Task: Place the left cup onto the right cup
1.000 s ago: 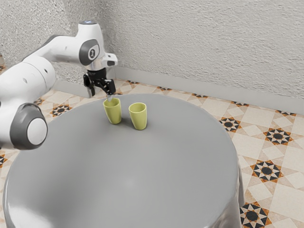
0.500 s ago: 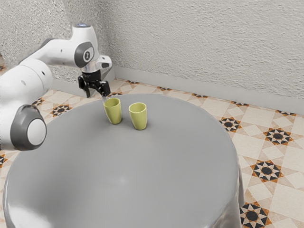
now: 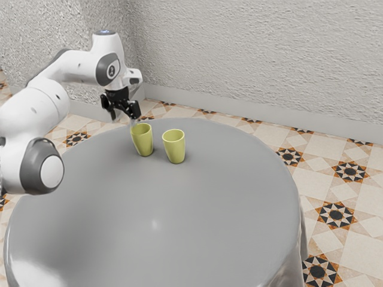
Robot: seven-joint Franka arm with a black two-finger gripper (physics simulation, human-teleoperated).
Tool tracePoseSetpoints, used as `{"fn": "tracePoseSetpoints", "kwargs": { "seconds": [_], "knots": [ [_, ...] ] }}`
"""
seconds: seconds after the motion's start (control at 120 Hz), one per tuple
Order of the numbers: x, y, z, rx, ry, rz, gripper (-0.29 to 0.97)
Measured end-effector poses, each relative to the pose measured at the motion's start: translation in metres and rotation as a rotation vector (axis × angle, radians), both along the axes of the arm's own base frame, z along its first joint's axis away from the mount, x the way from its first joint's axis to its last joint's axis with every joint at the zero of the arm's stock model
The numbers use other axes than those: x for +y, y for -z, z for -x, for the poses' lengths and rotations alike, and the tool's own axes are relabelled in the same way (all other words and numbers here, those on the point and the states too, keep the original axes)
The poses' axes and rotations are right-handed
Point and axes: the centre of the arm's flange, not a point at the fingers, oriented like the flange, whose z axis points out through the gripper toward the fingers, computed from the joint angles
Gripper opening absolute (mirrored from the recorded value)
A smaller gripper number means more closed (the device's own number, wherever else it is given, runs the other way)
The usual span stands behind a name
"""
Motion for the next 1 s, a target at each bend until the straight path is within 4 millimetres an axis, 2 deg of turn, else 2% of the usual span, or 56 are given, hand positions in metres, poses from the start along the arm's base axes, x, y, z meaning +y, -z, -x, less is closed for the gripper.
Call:
{"fn": "tracePoseSetpoints", "kwargs": {
  "seconds": [0.342,0.633,1.0],
  "knots": [
    [-0.006,0.012,-0.011,-0.050,0.017,-0.013,0.68],
    [-0.006,0.014,-0.016,-0.087,0.023,-0.022,0.68],
    [-0.006,0.033,-0.020,-0.098,0.025,-0.026,0.68]
  ]
}}
